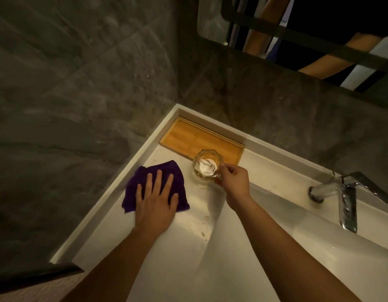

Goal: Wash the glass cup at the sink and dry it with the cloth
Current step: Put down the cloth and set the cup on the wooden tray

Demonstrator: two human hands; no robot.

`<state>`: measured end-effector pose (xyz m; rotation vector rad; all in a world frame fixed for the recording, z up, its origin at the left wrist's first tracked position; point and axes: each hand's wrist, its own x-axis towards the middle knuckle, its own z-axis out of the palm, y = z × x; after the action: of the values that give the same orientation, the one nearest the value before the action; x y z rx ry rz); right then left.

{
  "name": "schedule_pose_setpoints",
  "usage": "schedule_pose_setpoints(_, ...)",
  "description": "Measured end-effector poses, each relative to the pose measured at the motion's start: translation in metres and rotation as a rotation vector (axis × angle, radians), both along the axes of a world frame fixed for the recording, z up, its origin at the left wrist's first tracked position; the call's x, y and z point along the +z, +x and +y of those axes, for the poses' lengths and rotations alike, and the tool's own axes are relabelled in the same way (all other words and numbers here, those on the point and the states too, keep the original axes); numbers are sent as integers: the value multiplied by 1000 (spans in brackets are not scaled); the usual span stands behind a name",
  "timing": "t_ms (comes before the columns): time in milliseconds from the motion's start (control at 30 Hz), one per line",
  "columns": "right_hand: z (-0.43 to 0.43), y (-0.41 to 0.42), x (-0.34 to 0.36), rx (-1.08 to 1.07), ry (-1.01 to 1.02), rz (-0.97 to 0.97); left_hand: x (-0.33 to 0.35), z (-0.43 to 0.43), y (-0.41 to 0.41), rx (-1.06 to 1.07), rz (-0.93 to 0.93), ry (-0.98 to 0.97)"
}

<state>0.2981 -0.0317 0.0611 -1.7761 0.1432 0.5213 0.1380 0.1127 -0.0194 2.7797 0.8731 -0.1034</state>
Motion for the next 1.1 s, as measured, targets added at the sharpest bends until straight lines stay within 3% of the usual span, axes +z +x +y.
schedule_pose_setpoints(433,50,65,-35,-132,-197,6,-6,31,4,-203,3,17)
schedule_pose_setpoints(1100,79,88,-55,-97,-269,45,-8,36,6,-229,-3,18)
